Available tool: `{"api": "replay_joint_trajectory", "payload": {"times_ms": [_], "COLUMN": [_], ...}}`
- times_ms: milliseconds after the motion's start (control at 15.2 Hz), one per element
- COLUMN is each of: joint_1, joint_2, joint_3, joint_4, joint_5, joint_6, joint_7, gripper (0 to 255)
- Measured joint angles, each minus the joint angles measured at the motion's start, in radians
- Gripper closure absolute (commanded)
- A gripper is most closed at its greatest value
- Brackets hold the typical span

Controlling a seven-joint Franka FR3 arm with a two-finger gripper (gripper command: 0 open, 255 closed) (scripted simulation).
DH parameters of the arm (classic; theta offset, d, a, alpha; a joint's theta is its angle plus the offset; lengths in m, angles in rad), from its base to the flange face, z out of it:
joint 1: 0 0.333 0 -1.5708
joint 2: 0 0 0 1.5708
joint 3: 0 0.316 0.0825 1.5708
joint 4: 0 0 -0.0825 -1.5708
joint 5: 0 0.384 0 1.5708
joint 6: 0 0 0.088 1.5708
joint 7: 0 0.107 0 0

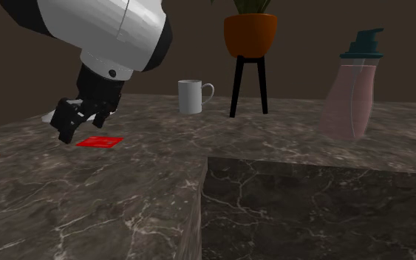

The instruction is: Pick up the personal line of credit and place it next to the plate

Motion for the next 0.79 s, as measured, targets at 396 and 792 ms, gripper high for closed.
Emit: {"api": "replay_joint_trajectory", "payload": {"times_ms": [396, 792], "joint_1": [-0.008, -0.008], "joint_2": [-0.111, -0.129], "joint_3": [-0.015, -0.017], "joint_4": [-0.078, -0.093], "joint_5": [-0.009, -0.01], "joint_6": [-0.039, -0.042], "joint_7": [0.001, 0.003], "gripper": [0, 0]}}
